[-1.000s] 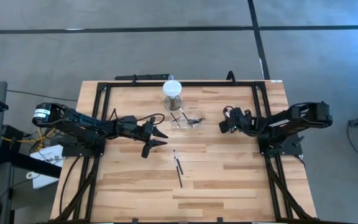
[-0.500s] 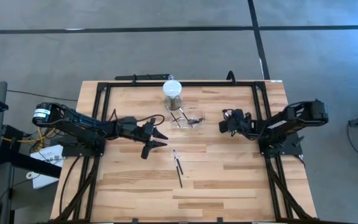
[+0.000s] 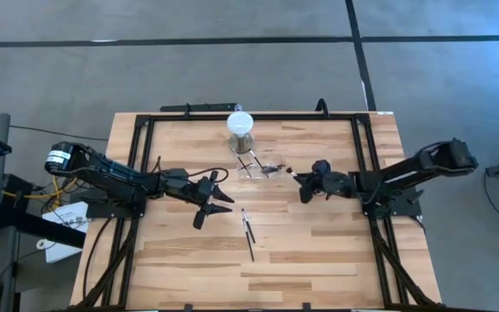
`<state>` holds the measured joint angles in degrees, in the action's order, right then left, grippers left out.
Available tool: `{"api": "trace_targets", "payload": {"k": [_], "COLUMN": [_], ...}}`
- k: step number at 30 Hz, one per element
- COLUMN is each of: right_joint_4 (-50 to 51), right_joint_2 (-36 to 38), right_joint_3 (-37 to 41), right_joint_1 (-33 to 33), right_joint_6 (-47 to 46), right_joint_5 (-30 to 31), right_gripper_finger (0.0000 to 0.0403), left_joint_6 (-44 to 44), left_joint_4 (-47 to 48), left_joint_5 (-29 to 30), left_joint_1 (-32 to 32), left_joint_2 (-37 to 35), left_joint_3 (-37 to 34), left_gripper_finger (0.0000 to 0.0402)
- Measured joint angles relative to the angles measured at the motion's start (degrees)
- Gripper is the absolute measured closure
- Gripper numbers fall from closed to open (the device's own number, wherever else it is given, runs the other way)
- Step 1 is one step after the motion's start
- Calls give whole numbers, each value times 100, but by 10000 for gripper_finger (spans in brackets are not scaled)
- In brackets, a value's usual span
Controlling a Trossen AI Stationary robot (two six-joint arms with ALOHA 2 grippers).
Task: Put items in baskets/containers
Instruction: Put the black powder brush into the transparent organizer
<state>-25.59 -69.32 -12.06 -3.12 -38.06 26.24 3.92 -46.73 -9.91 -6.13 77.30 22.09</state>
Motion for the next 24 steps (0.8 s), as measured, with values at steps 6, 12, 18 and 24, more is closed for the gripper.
{"api": "trace_targets", "payload": {"k": [6, 12, 18, 24], "right_joint_4": [-65, -897, -2026, -2825], "right_joint_2": [435, 328, -646, -1839], "right_joint_3": [-283, -690, -1291, -2218], "right_joint_1": [-619, -924, -926, -785], "right_joint_6": [384, 1140, 1765, 1896], "right_joint_5": [-175, -136, -414, -1084], "right_gripper_finger": [364, 366, 365, 363], "left_joint_6": [0, -24, -86, -537], "left_joint_4": [-43, -258, -741, -944], "left_joint_5": [2, 257, 802, 823], "left_joint_1": [0, 96, 146, 142], "left_joint_2": [0, 0, 0, 0], "left_joint_3": [0, -1, 0, 0], "left_gripper_finger": [271, 271, 271, 271]}}
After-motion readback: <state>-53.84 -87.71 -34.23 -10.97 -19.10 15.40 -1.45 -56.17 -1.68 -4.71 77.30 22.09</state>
